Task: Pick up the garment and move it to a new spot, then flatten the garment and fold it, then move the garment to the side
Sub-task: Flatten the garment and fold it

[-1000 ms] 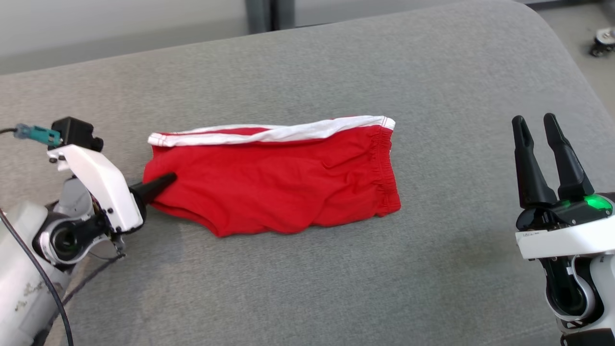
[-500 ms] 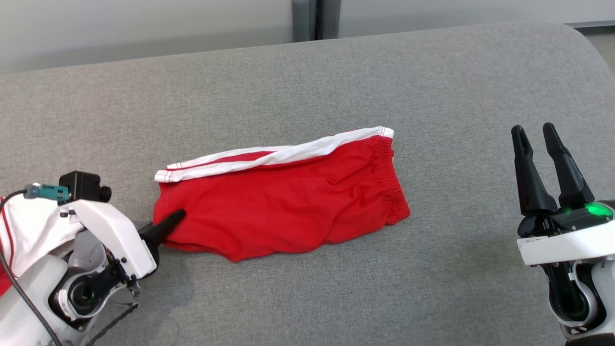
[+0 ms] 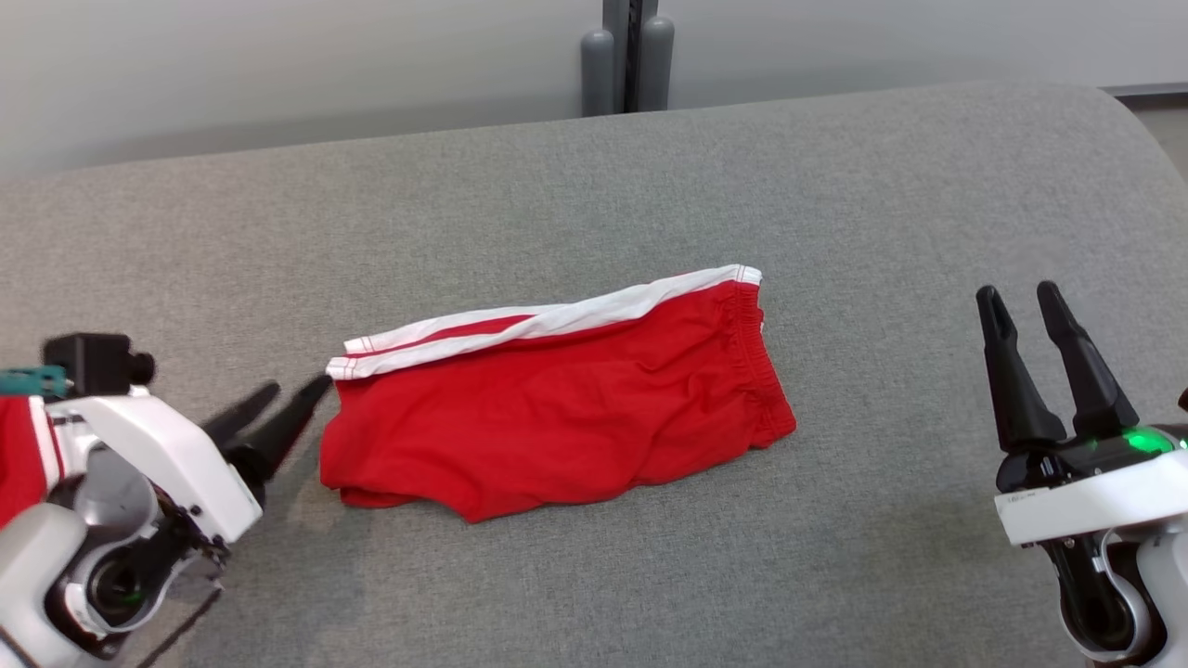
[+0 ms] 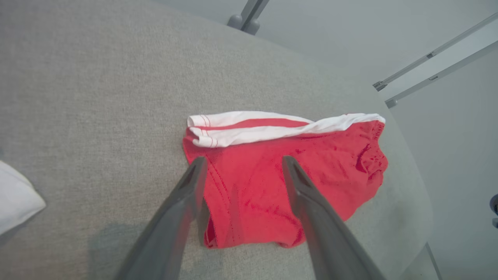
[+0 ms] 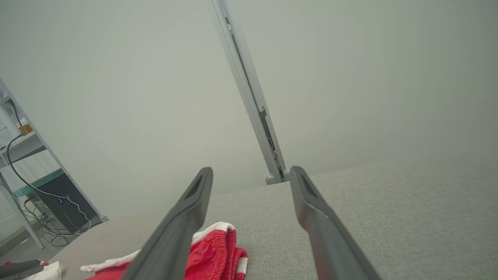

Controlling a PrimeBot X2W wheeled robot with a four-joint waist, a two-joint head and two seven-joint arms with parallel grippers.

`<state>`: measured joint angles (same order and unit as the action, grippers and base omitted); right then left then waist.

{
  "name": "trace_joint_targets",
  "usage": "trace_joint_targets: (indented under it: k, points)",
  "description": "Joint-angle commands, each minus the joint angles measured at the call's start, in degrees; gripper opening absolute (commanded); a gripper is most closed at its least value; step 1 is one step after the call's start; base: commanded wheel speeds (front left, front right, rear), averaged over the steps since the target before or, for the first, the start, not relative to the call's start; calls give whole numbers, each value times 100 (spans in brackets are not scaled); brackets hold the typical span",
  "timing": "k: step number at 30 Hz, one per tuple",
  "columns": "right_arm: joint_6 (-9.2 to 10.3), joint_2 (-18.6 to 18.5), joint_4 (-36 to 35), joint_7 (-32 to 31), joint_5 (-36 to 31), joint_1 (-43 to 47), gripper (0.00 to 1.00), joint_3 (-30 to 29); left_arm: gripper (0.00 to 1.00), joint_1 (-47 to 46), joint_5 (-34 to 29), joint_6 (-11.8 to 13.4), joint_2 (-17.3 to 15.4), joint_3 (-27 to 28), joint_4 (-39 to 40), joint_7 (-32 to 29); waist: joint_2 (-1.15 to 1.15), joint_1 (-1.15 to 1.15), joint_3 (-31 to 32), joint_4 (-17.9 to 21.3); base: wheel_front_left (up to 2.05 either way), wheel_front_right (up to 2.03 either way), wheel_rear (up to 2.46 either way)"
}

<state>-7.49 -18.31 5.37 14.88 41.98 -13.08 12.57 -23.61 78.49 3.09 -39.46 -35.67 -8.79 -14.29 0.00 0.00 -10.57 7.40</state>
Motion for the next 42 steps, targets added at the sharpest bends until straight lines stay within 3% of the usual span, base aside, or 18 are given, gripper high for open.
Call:
trace_joint_targets:
  k: [1, 7, 14, 20, 23, 31, 38, 42]
  points:
    - [-2, -45, 20, 25, 14, 52, 100, -2, 100, 36, -39, 32, -54, 53, 45, 61, 0, 0, 45, -38, 0, 0, 0]
    - [-2, -79, 98, 25, -28, 106, 100, 122, 100, 163, -701, 261, -300, 485, 809, 1246, 0, 0, 159, -149, 0, 0, 0]
    - [-2, -113, 279, 26, -25, 173, 100, 236, 100, 731, -1406, 521, -93, 610, 1174, 2572, 0, 0, 209, -316, 0, 0, 0]
    - [-3, 60, 458, 25, -253, 175, 100, -70, 100, 1118, -2320, 722, 394, 879, 1000, 2954, 0, 0, 205, -466, 0, 0, 0]
    - [-3, 115, 514, 26, -518, 201, 100, -201, 100, 1376, -2991, 756, 820, 1394, 998, 2950, 0, 0, 218, -536, 0, 0, 0]
    - [-3, 427, 565, 25, -1022, 402, 100, -402, 100, 2159, -4269, 509, 1952, 2421, 922, 2955, 0, 0, 346, -678, 0, 0, 0]
    - [-2, 616, 351, 25, -1389, 735, 100, -630, 100, 2539, -5130, 54, 2665, 3093, 846, 2955, 0, 0, 420, -808, 0, 0, 0]
    - [-2, 625, 492, 25, -1564, 829, 100, -473, 100, 2604, -5422, -258, 3036, 3304, 750, 2956, 0, 0, 434, -839, 0, 0, 0]
